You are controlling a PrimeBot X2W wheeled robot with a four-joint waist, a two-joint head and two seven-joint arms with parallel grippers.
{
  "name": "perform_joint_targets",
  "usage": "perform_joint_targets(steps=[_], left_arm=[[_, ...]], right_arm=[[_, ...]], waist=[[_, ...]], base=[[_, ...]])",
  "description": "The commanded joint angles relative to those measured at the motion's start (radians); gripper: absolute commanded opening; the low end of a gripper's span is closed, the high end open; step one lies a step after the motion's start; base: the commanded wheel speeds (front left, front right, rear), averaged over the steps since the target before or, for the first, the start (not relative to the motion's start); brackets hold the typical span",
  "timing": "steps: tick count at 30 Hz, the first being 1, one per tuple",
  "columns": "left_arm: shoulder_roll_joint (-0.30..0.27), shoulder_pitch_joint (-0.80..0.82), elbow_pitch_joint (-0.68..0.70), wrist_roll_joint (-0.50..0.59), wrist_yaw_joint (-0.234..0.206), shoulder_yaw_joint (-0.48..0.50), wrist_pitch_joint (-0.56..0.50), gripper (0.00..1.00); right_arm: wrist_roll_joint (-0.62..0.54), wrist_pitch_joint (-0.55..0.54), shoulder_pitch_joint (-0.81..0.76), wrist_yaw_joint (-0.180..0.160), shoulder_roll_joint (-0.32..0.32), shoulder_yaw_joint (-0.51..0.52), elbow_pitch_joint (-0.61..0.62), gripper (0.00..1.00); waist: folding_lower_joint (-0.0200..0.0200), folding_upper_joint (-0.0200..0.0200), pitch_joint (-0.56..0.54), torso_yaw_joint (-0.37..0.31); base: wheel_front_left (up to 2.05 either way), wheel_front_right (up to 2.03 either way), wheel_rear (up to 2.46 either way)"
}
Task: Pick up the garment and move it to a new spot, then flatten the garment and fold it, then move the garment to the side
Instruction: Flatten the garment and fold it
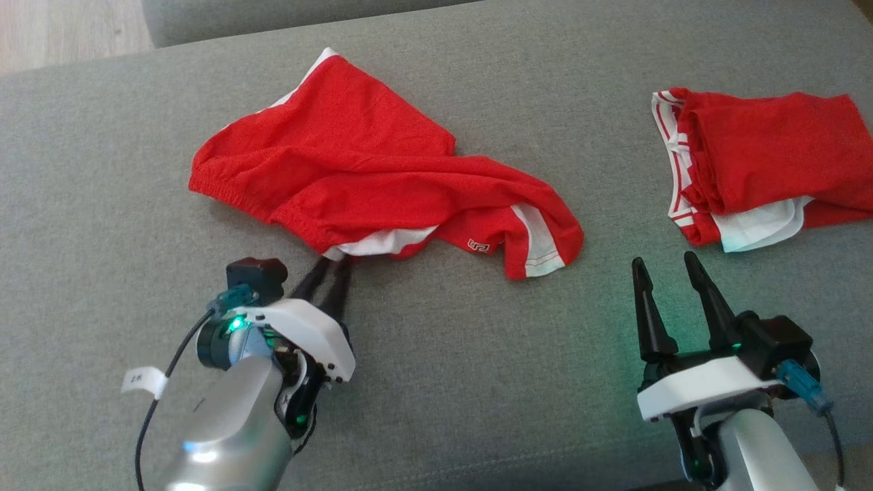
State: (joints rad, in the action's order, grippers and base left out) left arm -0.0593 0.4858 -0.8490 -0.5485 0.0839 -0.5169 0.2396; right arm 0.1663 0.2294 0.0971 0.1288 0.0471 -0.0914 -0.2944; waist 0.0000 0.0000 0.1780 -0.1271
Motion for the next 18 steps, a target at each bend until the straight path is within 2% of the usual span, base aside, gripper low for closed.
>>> perform_joint_targets(steps=[1, 10, 18], left_arm=[[-0.012, 0.051, 0.016, -0.003, 0.006, 0.024, 0.014, 0.00], [-0.020, 0.047, 0.033, 0.027, 0.019, 0.024, 0.022, 0.00], [-0.048, -0.005, 0.113, 0.077, -0.001, 0.049, 0.022, 0.00]], right_arm=[[0.000, 0.013, 0.042, 0.002, 0.003, -0.021, 0.026, 1.00], [-0.012, 0.013, 0.034, 0.002, 0.003, -0.008, 0.001, 1.00], [-0.015, 0.008, 0.029, 0.002, 0.003, -0.003, -0.008, 1.00]], waist=[[0.0000, 0.0000, 0.000, 0.001], [0.0000, 0.0000, -0.018, 0.027], [0.0000, 0.0000, -0.042, 0.055]], base=[[0.00, 0.00, 0.00], [0.00, 0.00, 0.00], [0.00, 0.00, 0.00]])
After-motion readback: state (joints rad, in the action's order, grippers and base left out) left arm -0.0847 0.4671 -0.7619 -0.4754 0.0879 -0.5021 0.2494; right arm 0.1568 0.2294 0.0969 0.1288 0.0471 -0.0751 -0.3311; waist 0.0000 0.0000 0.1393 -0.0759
